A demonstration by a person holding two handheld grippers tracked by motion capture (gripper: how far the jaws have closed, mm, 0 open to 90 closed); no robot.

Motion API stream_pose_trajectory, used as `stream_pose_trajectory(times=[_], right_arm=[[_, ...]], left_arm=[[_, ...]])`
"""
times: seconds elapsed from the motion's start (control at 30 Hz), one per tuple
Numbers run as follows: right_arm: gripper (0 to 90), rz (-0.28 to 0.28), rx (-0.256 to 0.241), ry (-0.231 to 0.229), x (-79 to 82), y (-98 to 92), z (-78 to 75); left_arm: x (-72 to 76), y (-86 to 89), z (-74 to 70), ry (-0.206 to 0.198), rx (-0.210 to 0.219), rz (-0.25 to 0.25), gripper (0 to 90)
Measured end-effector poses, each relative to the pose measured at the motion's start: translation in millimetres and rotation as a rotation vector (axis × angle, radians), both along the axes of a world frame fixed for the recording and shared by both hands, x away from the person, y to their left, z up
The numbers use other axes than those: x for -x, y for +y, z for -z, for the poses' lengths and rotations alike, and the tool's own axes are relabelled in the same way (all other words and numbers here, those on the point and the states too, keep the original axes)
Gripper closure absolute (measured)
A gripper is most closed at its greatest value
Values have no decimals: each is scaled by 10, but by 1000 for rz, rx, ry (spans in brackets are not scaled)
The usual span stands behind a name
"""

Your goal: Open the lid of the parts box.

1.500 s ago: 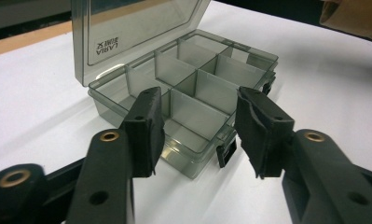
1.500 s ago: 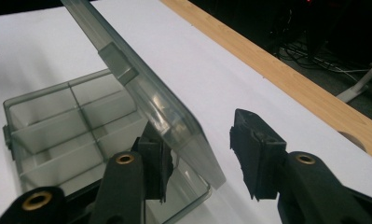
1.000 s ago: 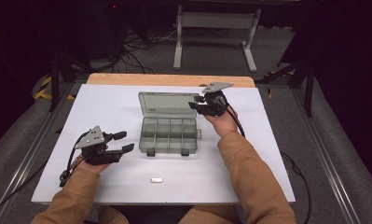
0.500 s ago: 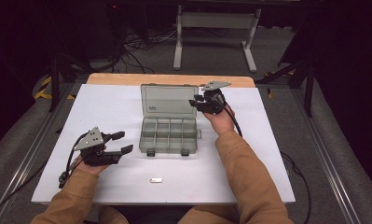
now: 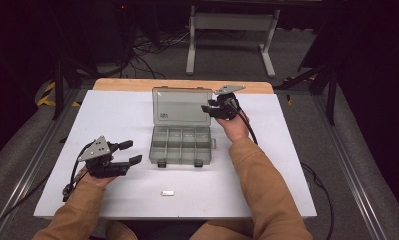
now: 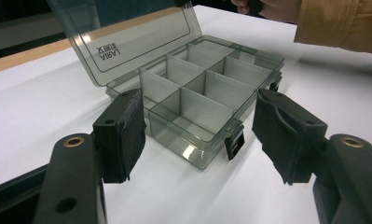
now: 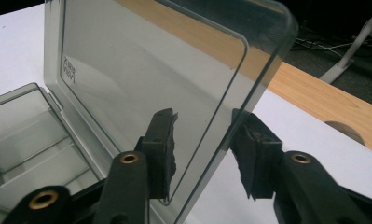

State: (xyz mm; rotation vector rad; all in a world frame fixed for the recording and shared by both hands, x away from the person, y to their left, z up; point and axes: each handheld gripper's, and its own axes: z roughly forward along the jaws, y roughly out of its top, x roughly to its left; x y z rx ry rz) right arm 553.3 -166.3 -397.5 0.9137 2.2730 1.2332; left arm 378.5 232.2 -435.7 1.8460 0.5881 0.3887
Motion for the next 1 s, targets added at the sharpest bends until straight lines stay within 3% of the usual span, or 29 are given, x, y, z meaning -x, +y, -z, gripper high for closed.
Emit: stream_pose_trajectory(times=[0.4,1.0], right_arm=[[442,18,-32,48,-120,11,138],[386,27,-30,112,-201,10,289]], left_arm=[[1,-3,2,3,1,3,351],[2,-8,6,0,0,5,341]])
